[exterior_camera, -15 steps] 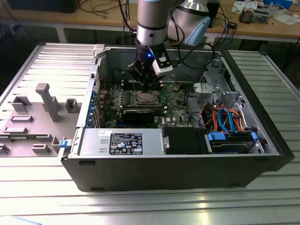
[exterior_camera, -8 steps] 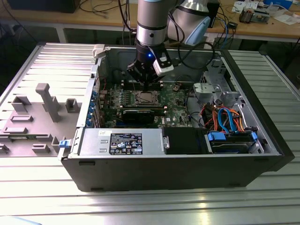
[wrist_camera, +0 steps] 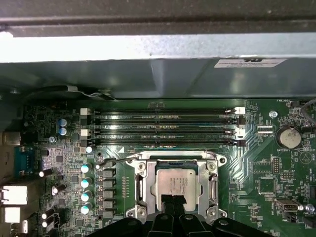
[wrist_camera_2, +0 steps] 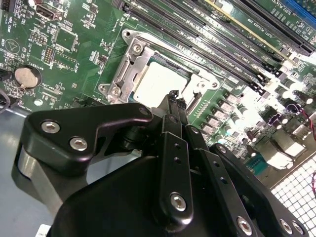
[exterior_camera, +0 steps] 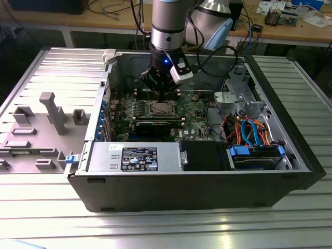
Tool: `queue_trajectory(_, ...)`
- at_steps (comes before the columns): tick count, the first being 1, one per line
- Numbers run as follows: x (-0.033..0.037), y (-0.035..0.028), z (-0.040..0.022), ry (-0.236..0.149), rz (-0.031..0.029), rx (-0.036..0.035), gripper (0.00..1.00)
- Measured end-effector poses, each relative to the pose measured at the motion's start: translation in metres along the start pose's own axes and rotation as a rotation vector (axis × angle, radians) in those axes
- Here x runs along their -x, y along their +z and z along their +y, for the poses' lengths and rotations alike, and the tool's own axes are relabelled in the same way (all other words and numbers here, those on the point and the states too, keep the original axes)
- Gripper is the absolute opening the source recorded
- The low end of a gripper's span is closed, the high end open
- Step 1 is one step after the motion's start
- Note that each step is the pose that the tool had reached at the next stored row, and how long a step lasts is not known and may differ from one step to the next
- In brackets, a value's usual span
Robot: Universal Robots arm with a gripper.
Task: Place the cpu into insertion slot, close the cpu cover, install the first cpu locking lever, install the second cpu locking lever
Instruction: 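Install the first cpu locking lever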
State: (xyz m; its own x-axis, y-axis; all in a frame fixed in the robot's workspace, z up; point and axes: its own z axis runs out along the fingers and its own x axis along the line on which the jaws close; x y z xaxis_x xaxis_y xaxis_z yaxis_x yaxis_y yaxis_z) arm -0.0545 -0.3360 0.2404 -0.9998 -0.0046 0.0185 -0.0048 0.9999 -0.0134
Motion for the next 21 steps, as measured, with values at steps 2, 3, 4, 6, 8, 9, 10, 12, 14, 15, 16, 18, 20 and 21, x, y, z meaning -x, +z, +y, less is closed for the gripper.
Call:
queue_trajectory(2, 0.0000, 0.0000, 0.0000, -0.010, -0.0001, -0.0002, 0.11)
queue_trajectory(3, 0.0000, 0.0000, 0.0000, -0.014, -0.0002, -0.0003, 0.11)
queue_trajectory(4, 0.0000, 0.0000, 0.0000, -0.021, -0.0003, -0.0004, 0.11)
queue_trajectory(6, 0.0000, 0.0000, 0.0000, -0.035, -0.0005, -0.0006, 0.11)
queue_trajectory(8, 0.0000, 0.0000, 0.0000, -0.043, -0.0006, -0.0008, 0.11)
queue_trajectory(9, 0.0000, 0.0000, 0.0000, -0.046, -0.0006, -0.0009, 0.11)
queue_trajectory(10, 0.0000, 0.0000, 0.0000, -0.051, -0.0007, -0.0009, 0.11)
queue_trajectory(12, 0.0000, 0.0000, 0.0000, -0.058, -0.0008, -0.0011, 0.11)
queue_trajectory(14, 0.0000, 0.0000, 0.0000, -0.067, -0.0009, -0.0013, 0.11)
queue_trajectory(15, 0.0000, 0.0000, 0.0000, -0.070, -0.0010, -0.0013, 0.11)
queue_trajectory(16, 0.0000, 0.0000, 0.0000, -0.078, -0.0011, -0.0014, 0.11)
queue_trajectory(18, 0.0000, 0.0000, 0.0000, -0.091, -0.0012, -0.0017, 0.11)
queue_trajectory(20, 0.0000, 0.0000, 0.0000, -0.097, -0.0013, -0.0019, 0.11)
queue_trajectory(21, 0.0000, 0.0000, 0.0000, -0.100, -0.0013, -0.0019, 0.11)
